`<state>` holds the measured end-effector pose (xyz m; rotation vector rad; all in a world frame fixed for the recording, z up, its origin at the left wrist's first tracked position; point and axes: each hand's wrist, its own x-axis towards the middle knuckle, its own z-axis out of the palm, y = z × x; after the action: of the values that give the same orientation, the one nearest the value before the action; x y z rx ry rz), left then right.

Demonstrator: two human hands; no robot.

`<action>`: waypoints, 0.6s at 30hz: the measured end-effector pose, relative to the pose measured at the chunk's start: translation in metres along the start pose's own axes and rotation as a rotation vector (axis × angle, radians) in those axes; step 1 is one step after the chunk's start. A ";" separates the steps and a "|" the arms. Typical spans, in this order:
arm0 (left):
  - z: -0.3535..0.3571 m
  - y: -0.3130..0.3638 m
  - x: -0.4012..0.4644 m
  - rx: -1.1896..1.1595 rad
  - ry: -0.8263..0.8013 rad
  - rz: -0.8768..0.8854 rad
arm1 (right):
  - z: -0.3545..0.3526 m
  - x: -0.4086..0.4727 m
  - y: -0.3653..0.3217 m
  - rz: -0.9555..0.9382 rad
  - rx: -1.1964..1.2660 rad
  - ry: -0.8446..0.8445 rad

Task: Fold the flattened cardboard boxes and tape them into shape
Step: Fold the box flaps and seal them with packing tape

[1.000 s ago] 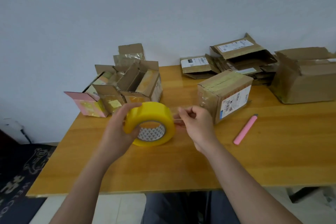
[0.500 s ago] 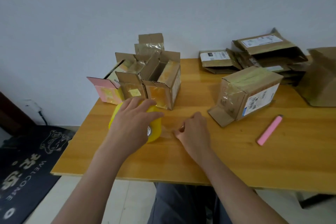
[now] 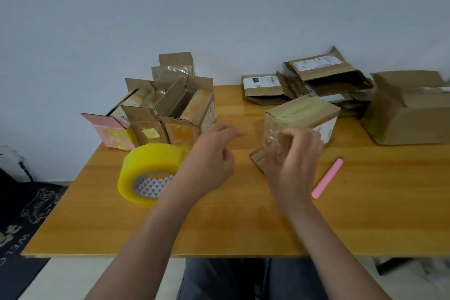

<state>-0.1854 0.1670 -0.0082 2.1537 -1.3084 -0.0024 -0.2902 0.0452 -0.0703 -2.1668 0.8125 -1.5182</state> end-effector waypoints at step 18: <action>0.089 0.005 0.084 -0.341 0.072 0.164 | -0.025 0.052 0.100 0.014 0.202 -0.460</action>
<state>-0.1738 0.0538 -0.0533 1.7428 -1.3325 -0.0759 -0.3252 -0.0640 -0.0840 -2.2201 0.4941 -0.9818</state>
